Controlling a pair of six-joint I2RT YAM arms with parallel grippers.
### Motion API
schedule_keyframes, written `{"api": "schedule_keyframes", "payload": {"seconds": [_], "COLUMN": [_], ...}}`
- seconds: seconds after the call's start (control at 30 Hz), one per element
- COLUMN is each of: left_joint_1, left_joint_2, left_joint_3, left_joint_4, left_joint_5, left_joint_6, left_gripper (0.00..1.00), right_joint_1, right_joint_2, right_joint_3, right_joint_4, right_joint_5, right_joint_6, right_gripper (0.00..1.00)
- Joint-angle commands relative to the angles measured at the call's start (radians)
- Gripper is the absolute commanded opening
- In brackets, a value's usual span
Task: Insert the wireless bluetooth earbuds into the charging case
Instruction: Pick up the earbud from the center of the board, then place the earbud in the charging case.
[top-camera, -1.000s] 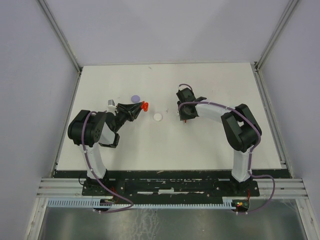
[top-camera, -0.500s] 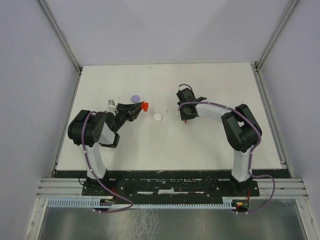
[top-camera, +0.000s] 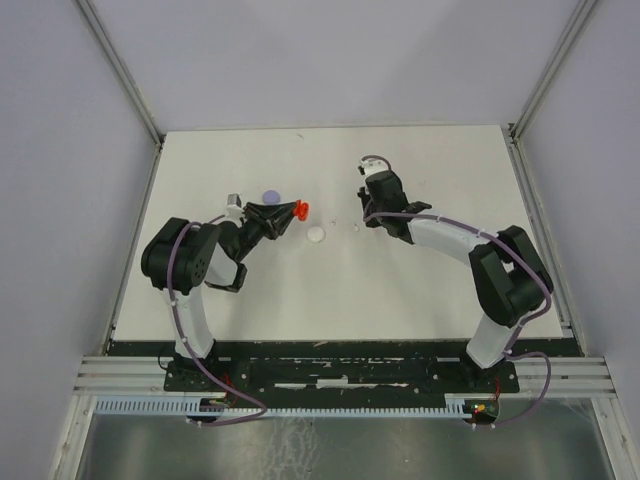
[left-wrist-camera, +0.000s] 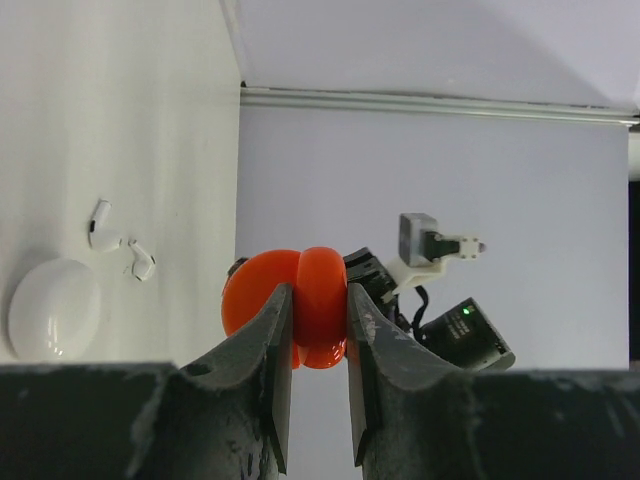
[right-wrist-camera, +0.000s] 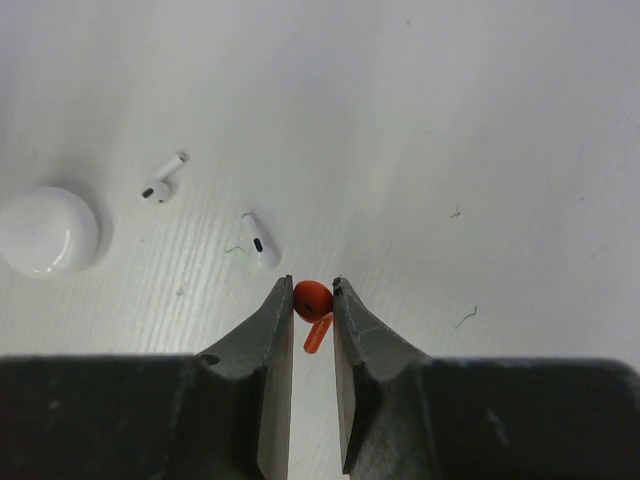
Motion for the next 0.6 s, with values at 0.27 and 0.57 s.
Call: {"api": "schedule_keyframes", "payload": {"seconds": [0.27, 0.57], "left_joint_1": [-0.100, -0.115], "left_joint_2": [0.035, 0.061], "left_joint_3": [0.095, 0.117], "left_joint_4": [0.145, 0.137], "left_joint_5": [0.023, 0.037], "left_joint_6": [-0.078, -0.106], "left_gripper": [0.03, 0.03], "right_joint_1": [0.000, 0.000], "right_joint_2": [-0.191, -0.055], "right_joint_3": [-0.281, -0.435], "right_joint_4": [0.830, 1.541], "right_joint_5": [-0.179, -0.374], "right_joint_6": [-0.172, -0.206], "right_gripper": [0.07, 0.02]}}
